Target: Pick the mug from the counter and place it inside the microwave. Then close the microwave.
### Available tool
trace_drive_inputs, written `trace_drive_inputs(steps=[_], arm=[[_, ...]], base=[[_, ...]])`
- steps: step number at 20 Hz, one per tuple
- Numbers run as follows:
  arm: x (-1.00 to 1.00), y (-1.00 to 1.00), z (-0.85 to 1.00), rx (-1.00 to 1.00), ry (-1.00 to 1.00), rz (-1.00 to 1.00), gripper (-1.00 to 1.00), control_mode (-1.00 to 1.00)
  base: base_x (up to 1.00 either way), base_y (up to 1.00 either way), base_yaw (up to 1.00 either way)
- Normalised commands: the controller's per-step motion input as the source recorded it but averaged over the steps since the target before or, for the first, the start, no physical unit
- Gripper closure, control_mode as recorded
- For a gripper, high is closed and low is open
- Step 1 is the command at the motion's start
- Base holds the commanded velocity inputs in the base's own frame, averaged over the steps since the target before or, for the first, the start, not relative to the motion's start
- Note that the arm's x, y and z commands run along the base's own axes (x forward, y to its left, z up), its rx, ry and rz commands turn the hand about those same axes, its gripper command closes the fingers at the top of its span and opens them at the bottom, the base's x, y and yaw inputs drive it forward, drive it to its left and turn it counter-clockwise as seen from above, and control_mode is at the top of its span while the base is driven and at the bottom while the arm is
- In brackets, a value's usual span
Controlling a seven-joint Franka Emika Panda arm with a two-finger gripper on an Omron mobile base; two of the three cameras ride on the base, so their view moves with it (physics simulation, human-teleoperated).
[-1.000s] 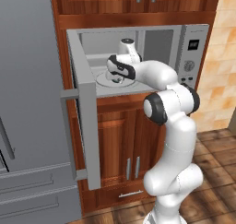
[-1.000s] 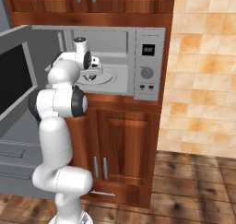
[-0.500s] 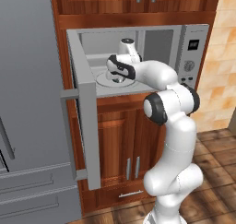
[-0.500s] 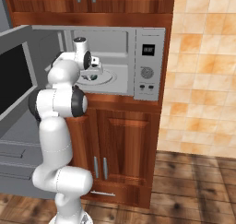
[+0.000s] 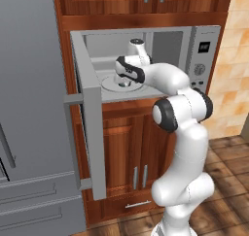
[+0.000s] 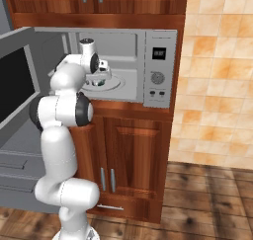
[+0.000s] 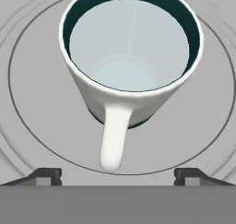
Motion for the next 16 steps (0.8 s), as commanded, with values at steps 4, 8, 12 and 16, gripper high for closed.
trace_drive_inputs(steps=[4, 8, 12, 16], arm=[[-0.76, -0.19, 0.13, 0.00, 0.00, -0.01, -1.00, -1.00], [-0.86, -0.06, 0.07, 0.00, 0.00, 0.00, -1.00, -1.00], [-0.89, 0.00, 0.00, 0.00, 0.00, 0.00, -1.00, -1.00], [-0.96, 0.00, 0.00, 0.03, -0.02, 0.00, -1.00, -1.00]], base=[[0.00, 0.00, 0.00], [0.00, 0.00, 0.00], [0.00, 0.00, 0.00], [0.00, 0.00, 0.00]])
